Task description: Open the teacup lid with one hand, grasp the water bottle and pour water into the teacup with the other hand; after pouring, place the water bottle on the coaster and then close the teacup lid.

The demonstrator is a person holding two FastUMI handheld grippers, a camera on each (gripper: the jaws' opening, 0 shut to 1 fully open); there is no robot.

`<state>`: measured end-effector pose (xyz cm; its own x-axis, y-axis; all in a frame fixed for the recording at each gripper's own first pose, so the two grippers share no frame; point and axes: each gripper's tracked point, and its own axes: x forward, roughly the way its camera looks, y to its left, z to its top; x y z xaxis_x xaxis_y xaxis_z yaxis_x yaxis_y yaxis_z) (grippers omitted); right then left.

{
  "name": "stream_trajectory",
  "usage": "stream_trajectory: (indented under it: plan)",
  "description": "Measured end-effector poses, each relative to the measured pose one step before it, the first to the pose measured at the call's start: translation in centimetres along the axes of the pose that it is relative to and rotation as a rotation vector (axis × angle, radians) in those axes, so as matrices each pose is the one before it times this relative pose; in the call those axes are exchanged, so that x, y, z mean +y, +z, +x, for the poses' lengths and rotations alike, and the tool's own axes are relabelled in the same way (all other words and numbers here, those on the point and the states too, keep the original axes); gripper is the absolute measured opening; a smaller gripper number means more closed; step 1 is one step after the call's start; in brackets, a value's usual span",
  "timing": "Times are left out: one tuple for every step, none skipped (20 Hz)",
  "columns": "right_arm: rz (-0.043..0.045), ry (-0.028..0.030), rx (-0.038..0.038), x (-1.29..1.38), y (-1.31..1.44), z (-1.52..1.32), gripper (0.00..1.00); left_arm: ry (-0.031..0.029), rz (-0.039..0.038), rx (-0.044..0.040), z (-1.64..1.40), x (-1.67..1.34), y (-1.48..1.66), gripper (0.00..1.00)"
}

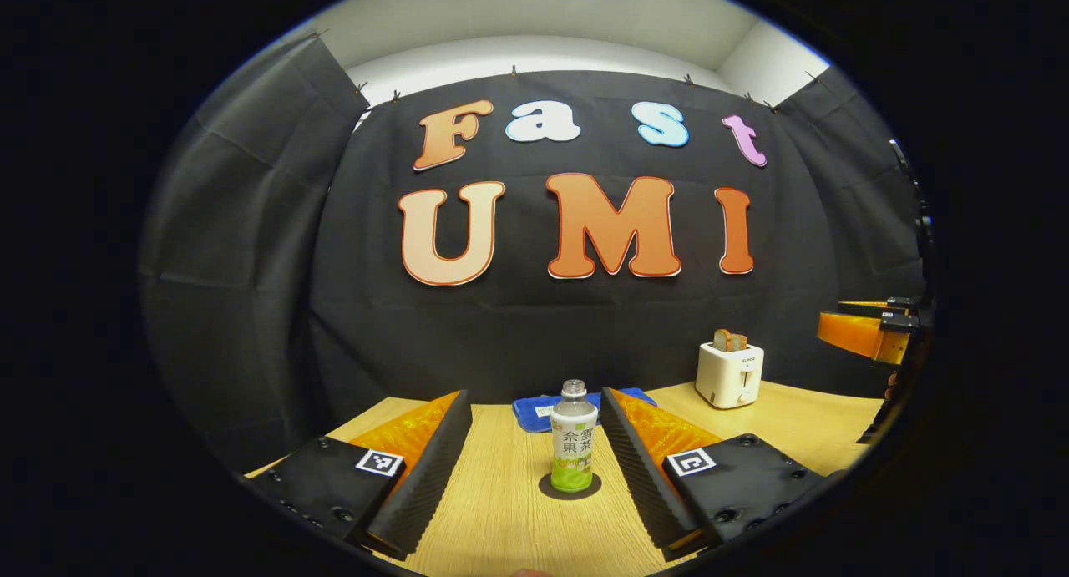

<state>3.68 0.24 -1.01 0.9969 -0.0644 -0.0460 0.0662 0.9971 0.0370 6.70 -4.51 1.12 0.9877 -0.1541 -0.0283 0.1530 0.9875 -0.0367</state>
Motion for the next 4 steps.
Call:
stream_trajectory:
  plan:
    - [0.00005,0.00037,0.00151,-0.037,-0.039,-0.095,0.81,-0.00062,-0.00362,-0.0037,-0.044,-0.088,0.048,0.99]
    - [-0.00092,0.00218,0.00066,0.013,-0.067,0.045,0.81,0.00116,-0.00326,-0.00164,-0.072,0.006,0.072,0.98]
    - [-0.00246,-0.00132,0.00217,0.074,-0.136,0.026,0.81,0.00197,-0.00306,-0.00343,-0.011,0.13,0.097,0.98]
    - [-0.00249,-0.00064,0.00133,-0.084,-0.032,-0.075,0.81,0.0002,-0.00067,0.00031,-0.006,0.032,0.024,0.98]
